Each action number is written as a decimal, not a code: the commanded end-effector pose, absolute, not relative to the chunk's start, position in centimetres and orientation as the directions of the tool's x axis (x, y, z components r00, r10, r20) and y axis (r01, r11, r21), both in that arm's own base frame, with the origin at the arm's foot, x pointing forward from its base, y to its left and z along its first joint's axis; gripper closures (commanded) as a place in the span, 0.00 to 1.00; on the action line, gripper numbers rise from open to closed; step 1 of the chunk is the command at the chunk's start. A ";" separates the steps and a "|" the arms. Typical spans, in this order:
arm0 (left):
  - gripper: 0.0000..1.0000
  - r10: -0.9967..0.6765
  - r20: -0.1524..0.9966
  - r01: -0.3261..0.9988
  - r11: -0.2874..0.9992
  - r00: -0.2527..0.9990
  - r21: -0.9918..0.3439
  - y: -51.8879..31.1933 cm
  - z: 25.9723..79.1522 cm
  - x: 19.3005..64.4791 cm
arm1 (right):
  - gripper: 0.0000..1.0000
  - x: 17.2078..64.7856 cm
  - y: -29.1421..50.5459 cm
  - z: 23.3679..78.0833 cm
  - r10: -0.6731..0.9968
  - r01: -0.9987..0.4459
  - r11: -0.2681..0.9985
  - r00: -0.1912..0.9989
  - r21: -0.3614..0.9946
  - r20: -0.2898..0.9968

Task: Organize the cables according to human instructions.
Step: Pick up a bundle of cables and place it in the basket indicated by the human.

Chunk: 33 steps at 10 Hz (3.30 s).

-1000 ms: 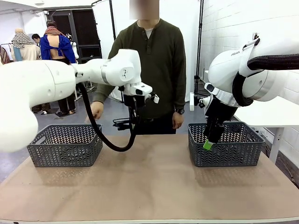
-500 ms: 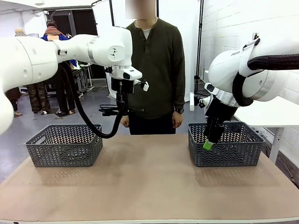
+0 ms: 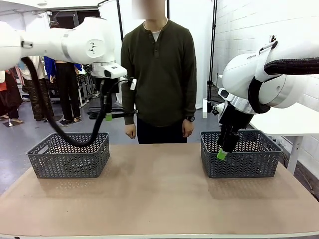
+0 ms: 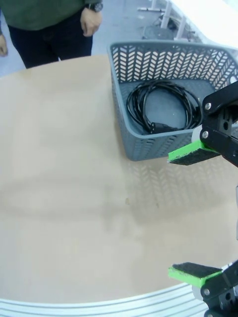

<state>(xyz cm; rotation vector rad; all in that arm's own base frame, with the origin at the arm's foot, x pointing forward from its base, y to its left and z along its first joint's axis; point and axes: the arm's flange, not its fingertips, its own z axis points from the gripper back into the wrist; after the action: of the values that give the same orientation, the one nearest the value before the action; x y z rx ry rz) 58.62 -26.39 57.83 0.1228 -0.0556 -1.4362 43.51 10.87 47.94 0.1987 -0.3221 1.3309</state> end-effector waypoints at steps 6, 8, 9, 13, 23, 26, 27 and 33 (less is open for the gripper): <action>1.00 -0.992 -0.032 0.985 0.120 0.125 0.123 -24.9 57.4 57.8 | 0.00 43.8 11.0 48.0 0.918 -0.969 0.241 0.213 -0.045 0.334; 1.00 -0.992 -0.032 0.985 0.120 0.125 0.123 -24.9 57.4 57.8 | 0.00 43.8 11.0 48.0 0.918 -0.969 0.241 0.213 -0.045 0.334; 1.00 -0.992 -0.032 0.985 0.120 0.125 0.123 -24.9 57.4 57.8 | 0.00 43.8 11.0 48.0 0.918 -0.969 0.241 0.213 -0.045 0.334; 1.00 -0.997 -0.023 0.988 0.065 0.069 0.137 -22.3 57.3 57.0 | 0.00 43.8 11.0 48.0 0.918 -0.969 0.241 0.213 -0.045 0.334; 1.00 -0.999 -0.037 0.995 -0.021 -0.017 0.098 -11.3 53.5 54.9 | 0.00 43.8 11.0 48.0 0.918 -0.969 0.241 0.213 -0.045 0.334; 1.00 -0.999 -0.036 0.994 -0.029 -0.026 0.110 -9.8 51.3 55.7 | 0.00 43.8 11.0 48.0 0.918 -0.969 0.241 0.213 -0.045 0.334; 1.00 -0.999 -0.047 0.994 -0.029 -0.024 0.109 -9.3 50.4 55.9 | 0.00 43.8 11.0 48.0 0.918 -0.969 0.241 0.213 -0.045 0.334; 1.00 -0.999 -0.042 0.992 -0.039 -0.034 0.122 -7.7 47.2 58.8 | 0.00 43.8 11.0 48.0 0.918 -0.969 0.241 0.213 -0.045 0.334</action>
<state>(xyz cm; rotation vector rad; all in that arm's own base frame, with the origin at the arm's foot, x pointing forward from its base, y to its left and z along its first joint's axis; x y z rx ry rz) 57.97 -8.23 47.04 0.1255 -0.0453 -1.5714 43.51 10.89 47.95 0.1989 -0.3223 1.3312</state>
